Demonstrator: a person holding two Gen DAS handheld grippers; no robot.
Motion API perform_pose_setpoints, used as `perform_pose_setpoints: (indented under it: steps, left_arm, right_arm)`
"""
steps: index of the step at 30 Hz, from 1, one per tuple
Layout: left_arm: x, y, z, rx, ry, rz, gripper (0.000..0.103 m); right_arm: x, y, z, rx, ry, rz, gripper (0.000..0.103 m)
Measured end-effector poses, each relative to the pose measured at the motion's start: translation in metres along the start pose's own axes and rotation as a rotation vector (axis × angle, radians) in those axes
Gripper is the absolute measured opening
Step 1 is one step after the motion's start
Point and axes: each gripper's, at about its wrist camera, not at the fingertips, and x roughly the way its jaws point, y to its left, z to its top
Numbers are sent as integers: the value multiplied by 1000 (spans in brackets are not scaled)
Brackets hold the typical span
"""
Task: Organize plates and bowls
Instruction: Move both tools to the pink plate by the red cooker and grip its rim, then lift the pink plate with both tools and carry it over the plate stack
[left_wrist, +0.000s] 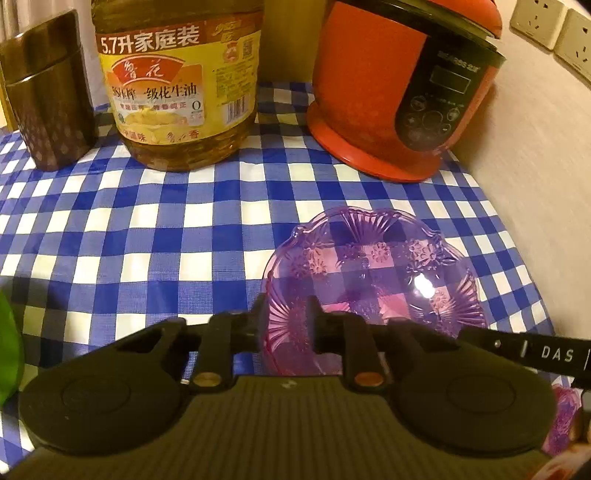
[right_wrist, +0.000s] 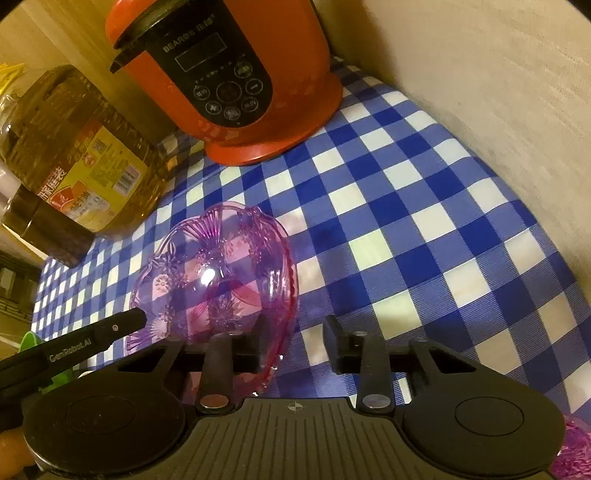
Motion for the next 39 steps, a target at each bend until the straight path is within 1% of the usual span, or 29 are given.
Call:
perform_pose_setpoints:
  steps: [2,5,6,8,12,15,18,24,31,36,39]
  left_arm:
    - [0,2,1,-8,-4,-3,13]
    - [0,5,3,-27,-2,15,13]
    - [0,7,3,-39,2,13,13]
    - [3,11,3,-58,17,-4,13]
    - [4,14,2,-70,30,-25,12]
    - [3,17,2,-91,32,-28,8]
    - [2,18,1,-92,36,-26,5]
    - [-11,15,0,-86,12,-40,4]
    - [-45,6,-1,-92,-36,-79,4]
    - [-79,-5,-12,-101,-56,-115,4]
    - [-99,-17,-24,-83,-63,-124,4]
  right_arm:
    - [1,0,0,4,2,0,26]
    - [2,0,0,11,4,10,19]
    - [2,0,-1,13,4,11,13]
    - [3,0,-1,15,7,15,10]
    - [3,-1,-1,23,2,21,9]
    - [3,-1,-1,25,1,25,9]
    - [2,-1,-1,19,-2,27,9]
    - [-12,2,1,4,-33,25,8]
    - [-47,0,-3,2,-74,37,8]
    - [-82,-5,-18,-6,-99,33,8]
    - [-105,-10,-31,-5,-108,34,8]
